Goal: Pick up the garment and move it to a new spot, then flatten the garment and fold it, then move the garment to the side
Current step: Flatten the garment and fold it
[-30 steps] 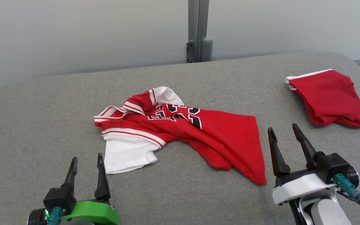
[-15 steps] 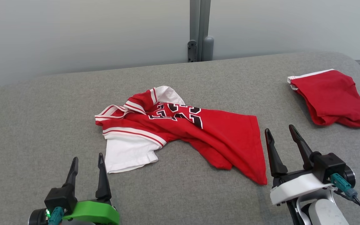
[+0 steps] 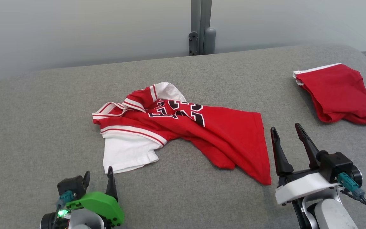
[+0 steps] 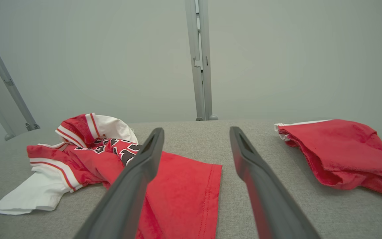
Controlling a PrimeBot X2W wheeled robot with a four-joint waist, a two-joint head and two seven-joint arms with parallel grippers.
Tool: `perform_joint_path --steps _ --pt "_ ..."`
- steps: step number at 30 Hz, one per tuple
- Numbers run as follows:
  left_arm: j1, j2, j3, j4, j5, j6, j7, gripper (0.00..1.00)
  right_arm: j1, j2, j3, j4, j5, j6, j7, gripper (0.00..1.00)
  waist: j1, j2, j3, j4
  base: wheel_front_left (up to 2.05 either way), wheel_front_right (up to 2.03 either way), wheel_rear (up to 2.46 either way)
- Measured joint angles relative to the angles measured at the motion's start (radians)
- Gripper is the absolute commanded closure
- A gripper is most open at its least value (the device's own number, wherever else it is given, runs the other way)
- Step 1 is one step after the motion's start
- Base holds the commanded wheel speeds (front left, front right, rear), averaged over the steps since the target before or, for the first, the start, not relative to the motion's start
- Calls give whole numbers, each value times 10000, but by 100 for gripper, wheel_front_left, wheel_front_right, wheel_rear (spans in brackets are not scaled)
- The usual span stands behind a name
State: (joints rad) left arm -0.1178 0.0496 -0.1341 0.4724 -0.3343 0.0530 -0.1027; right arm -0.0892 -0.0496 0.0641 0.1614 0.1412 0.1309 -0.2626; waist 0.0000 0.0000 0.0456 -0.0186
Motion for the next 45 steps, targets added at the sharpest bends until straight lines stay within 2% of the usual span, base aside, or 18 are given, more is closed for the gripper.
perform_joint_path --steps 5,17,19,20,21,22,23,28,33,39,45 --pt "-840 0 75 1110 -263 4 313 0 -130 0 23 4 67 0 -2 0 0 0 177 -160 0 0 0" --pt "-1813 6 159 3131 -497 180 222 0 -227 -2 59 2 96 0 0 0 0 0 505 -653 0 0 0" --pt "-1939 12 144 3363 -512 184 209 31 -227 -2 67 2 96 0 0 0 0 0 513 -718 0 0 0" --pt "-1986 15 142 3444 -527 184 169 56 -223 -2 65 2 92 0 0 0 0 0 515 -741 0 0 0" --pt "-2027 19 132 3522 -546 184 127 68 -217 -2 59 8 77 0 0 0 0 0 515 -758 0 0 0" --pt "-2067 19 113 3609 -591 167 86 96 -193 -2 54 13 61 0 0 0 0 0 506 -769 0 0 0" --pt "-2095 19 92 3662 -608 138 50 100 -170 -2 56 42 52 0 0 0 0 0 497 -774 0 0 0" --pt "-2147 6 25 3845 -895 -180 -282 100 222 2 105 573 -46 0 -2 0 0 0 438 -730 0 0 0" --pt "-2130 -2 81 3478 -1175 -357 -907 100 515 0 153 1992 468 0 0 0 0 0 372 -610 0 0 0" --pt "-1623 -6 153 2251 -1430 -405 -1300 100 291 4 631 3053 1106 0 0 0 0 0 329 -377 0 0 0" --pt "-809 113 349 462 -1484 -146 -1413 100 170 6 784 3722 1659 0 0 0 0 0 329 -41 0 0 0"
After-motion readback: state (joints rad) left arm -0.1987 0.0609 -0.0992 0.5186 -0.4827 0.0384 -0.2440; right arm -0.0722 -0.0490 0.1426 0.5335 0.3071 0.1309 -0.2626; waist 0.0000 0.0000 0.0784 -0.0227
